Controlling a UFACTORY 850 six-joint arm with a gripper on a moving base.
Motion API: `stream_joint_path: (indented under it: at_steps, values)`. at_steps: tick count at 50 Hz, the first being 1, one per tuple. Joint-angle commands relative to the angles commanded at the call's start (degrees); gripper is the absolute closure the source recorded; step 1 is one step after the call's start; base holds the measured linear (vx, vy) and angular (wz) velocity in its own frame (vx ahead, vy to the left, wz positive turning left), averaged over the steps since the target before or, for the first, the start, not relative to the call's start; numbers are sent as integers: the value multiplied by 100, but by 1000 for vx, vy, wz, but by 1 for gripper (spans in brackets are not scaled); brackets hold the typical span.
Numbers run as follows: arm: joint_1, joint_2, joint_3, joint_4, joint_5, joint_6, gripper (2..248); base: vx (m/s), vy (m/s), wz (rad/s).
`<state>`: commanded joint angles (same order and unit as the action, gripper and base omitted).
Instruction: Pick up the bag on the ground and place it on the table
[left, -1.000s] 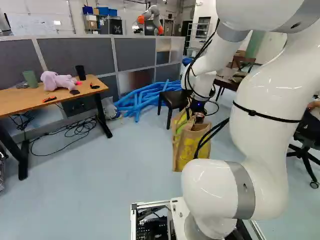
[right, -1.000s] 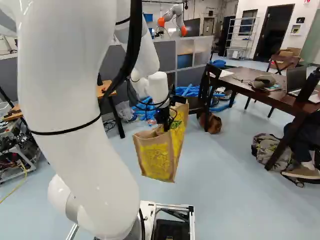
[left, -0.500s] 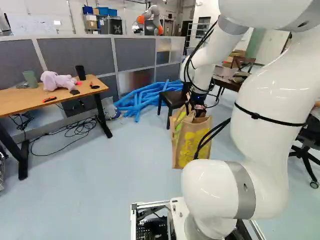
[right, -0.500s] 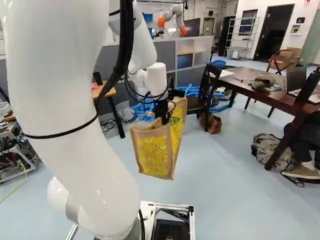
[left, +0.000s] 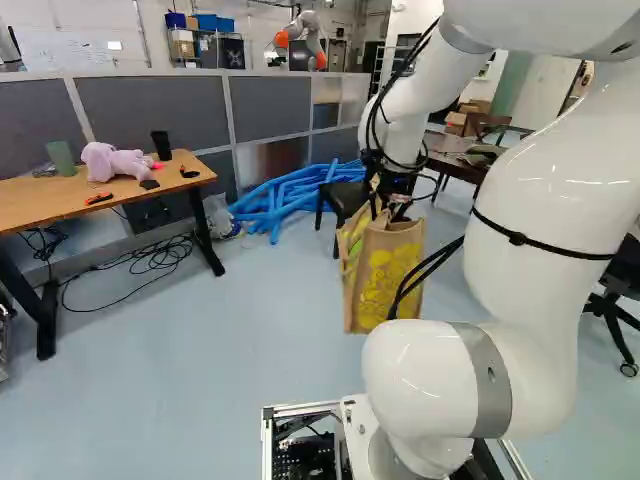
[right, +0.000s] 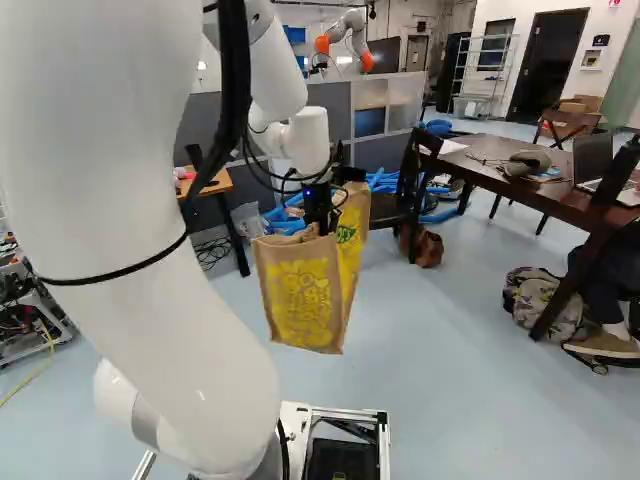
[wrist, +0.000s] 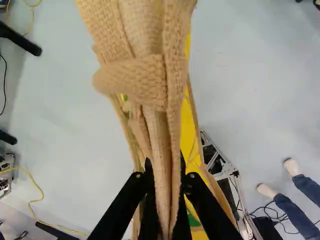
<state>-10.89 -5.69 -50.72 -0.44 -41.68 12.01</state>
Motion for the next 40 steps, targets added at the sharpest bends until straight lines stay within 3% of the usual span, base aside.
stream_joint_path:
  at_steps: [25,40]
  values:
    - [10,20,-21,0,-17,0,229,1,5,34]
    - [10,20,-21,0,-17,0,229,-2,93,428]
